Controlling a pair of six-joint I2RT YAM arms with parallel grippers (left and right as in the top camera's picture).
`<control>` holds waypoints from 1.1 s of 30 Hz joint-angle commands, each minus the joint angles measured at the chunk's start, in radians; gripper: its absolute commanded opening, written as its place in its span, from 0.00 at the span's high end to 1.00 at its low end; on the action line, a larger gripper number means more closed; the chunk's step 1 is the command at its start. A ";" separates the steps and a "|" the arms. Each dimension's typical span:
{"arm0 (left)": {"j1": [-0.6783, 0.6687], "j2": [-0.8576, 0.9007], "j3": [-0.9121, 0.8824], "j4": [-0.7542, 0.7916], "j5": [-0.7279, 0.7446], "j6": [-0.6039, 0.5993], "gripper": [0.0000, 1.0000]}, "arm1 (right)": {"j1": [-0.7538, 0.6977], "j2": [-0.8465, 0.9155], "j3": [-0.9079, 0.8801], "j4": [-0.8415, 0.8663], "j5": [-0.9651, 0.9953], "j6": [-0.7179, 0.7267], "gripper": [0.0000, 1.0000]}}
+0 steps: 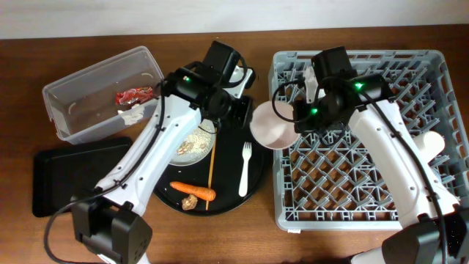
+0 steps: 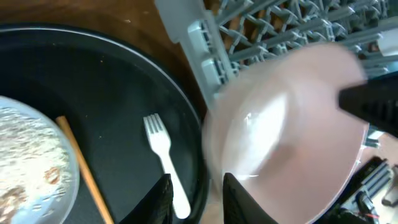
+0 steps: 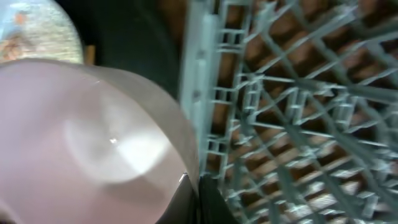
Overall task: Sort waste into correct bins and load items into the dishwasher rack
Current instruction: 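Hand the pink bowl from the left gripper to the right gripper, then place the pink bowl in the rack with the right gripper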
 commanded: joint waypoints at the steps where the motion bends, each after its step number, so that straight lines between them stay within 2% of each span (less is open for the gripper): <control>1: 0.135 -0.114 0.013 -0.048 -0.074 0.018 0.68 | -0.036 -0.005 0.071 -0.004 0.390 0.012 0.96; 3: 0.282 -0.154 0.013 -0.130 -0.124 0.018 0.68 | -0.066 -0.009 0.126 0.029 0.792 0.021 0.96; 5: 0.409 -0.159 0.013 -0.175 -0.120 0.017 0.68 | -0.109 0.003 0.125 0.156 1.168 0.042 0.96; 7: 0.452 -0.159 0.013 -0.185 -0.120 0.017 0.68 | -0.193 0.055 0.121 0.269 1.353 0.042 0.96; 9: 0.452 -0.159 0.013 -0.185 -0.120 0.017 0.68 | -0.265 0.140 0.121 0.296 1.419 0.042 0.96; 11: 0.452 -0.159 0.013 -0.185 -0.120 0.017 0.68 | -0.329 0.267 0.121 0.310 1.442 0.037 0.96; 13: 0.452 -0.159 0.013 -0.185 -0.120 0.017 0.68 | -0.320 0.348 0.121 0.335 1.427 0.038 0.96; 14: 0.452 -0.159 0.013 -0.185 -0.120 0.017 0.68 | -0.299 0.369 0.120 0.335 1.355 0.038 0.96; 17: 0.452 -0.159 0.013 -0.179 -0.120 0.017 0.67 | -0.235 0.381 0.090 0.324 1.135 0.042 0.95; 19: 0.452 -0.159 0.013 -0.182 -0.119 0.017 0.67 | -0.186 0.381 0.069 0.286 1.080 0.043 0.91; 22: 0.452 -0.159 0.013 -0.182 -0.104 0.017 0.67 | -0.110 0.381 0.069 0.154 1.016 0.133 0.86; 27: 0.452 -0.159 0.013 -0.185 -0.105 0.017 0.67 | -0.092 0.381 0.069 0.048 0.945 0.191 0.90; 31: 0.452 -0.159 0.013 -0.185 -0.105 0.017 0.67 | -0.092 0.311 0.069 0.024 0.822 0.192 0.84; 32: 0.452 -0.159 0.013 -0.185 -0.105 0.017 0.67 | -0.093 0.269 0.069 0.024 0.802 0.192 0.78; 33: 0.452 -0.159 0.013 -0.186 -0.105 0.017 0.62 | -0.097 0.196 0.069 0.023 0.769 0.191 0.66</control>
